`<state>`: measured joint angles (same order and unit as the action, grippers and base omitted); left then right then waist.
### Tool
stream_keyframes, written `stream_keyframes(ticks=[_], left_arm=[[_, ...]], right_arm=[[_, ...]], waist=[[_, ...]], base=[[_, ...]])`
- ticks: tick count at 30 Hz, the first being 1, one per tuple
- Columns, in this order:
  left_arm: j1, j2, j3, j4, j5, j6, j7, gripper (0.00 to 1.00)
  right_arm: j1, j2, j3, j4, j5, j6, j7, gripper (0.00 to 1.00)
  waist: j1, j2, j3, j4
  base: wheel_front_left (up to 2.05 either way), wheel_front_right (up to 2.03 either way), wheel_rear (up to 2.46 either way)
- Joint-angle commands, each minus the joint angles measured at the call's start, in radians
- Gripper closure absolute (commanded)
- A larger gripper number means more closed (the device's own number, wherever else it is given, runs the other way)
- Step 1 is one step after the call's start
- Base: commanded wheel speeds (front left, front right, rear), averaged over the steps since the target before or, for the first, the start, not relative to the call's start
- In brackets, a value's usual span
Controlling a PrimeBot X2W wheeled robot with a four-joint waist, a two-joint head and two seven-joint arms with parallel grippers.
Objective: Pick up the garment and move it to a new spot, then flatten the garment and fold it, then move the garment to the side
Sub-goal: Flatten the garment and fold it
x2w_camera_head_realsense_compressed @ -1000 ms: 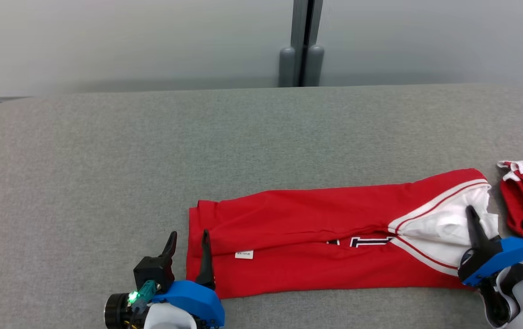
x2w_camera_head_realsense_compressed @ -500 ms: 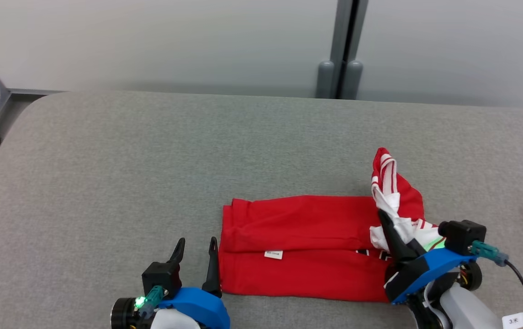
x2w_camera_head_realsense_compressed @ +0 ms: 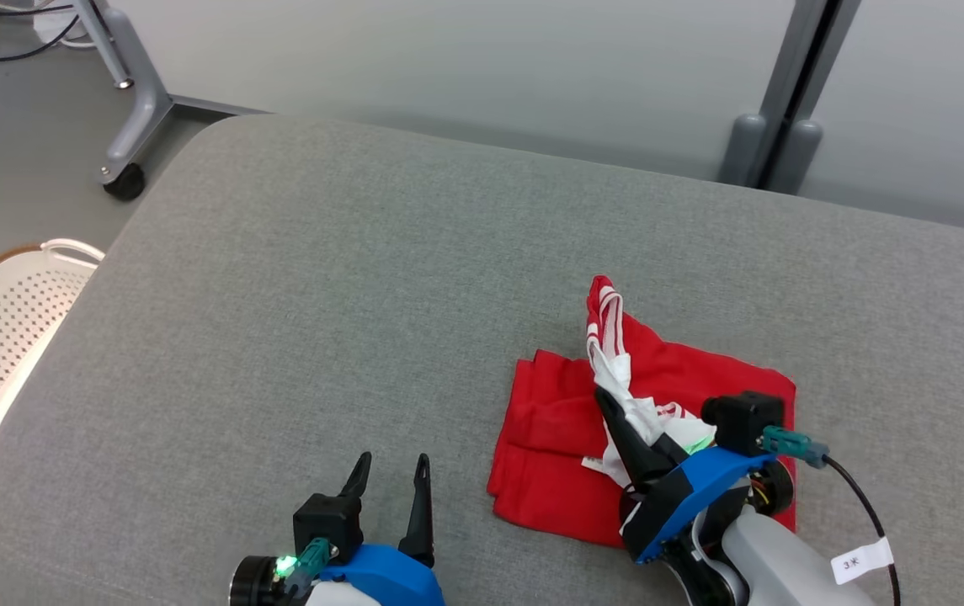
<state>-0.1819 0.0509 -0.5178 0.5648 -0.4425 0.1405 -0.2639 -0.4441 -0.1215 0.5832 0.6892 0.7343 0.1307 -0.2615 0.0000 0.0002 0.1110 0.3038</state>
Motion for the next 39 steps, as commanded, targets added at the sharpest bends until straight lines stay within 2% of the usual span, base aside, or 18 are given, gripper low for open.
stream_keyframes(ticks=[1,6,8,11,15,23,28,33,39], left_arm=[[-0.002,-0.001,-0.003,-0.002,-0.006,0.004,0.0,0.0],[-0.004,-0.001,-0.012,-0.011,-0.013,0.014,0.0,0.0],[-0.006,-0.001,-0.01,-0.014,-0.013,0.019,0.0,0.0],[-0.01,-0.001,0.002,-0.011,-0.007,0.023,0.0,0.0],[-0.011,-0.001,0.022,-0.008,0.005,0.024,0.0,0.0],[0.004,0.0,0.076,-0.01,0.046,0.021,0.0,0.0],[0.02,0.0,0.112,-0.021,0.08,0.027,0.0,0.0],[0.047,0.0,0.159,-0.041,0.113,0.029,0.0,0.0],[0.093,0.0,0.206,-0.059,0.138,0.022,0.0,0.0]], right_arm=[[-0.018,0.01,0.016,0.02,0.006,0.0,-0.004,1.0],[-0.036,0.025,0.052,0.051,0.017,0.0,-0.005,1.0],[-0.044,0.03,0.06,0.042,0.024,0.0,-0.005,0.0],[-0.044,0.021,0.032,0.01,0.017,0.0,-0.005,0.0],[-0.007,0.0,-0.067,-0.048,-0.031,0.0,-0.004,0.0],[0.109,-0.004,-0.356,-0.114,-0.256,0.0,-0.004,0.0],[0.18,0.017,-0.485,-0.139,-0.384,0.0,-0.004,0.0],[0.232,0.041,-0.547,-0.155,-0.486,0.0,-0.004,0.0],[0.282,0.057,-0.579,-0.15,-0.539,0.0,-0.004,0.0]], waist=[[0.0,-0.0002,0.013,0.021],[0.0,-0.0002,0.016,0.027],[0.0,-0.0002,0.015,0.017],[0.0,-0.0002,0.011,-0.008],[0.0,-0.0002,-0.005,-0.057],[0.0,-0.0002,-0.047,-0.16],[0.0,-0.0002,-0.067,-0.215],[0.0,-0.0002,-0.085,-0.26],[0.0,-0.0002,-0.104,-0.288]], base=[[0.0,0.0,0.0],[0.0,0.0,0.0],[0.0,0.0,0.0],[0.0,0.0,0.0],[0.0,0.0,0.0],[0.0,0.0,0.0],[0.0,0.0,0.0],[0.0,0.0,0.0],[0.0,0.0,0.0]])
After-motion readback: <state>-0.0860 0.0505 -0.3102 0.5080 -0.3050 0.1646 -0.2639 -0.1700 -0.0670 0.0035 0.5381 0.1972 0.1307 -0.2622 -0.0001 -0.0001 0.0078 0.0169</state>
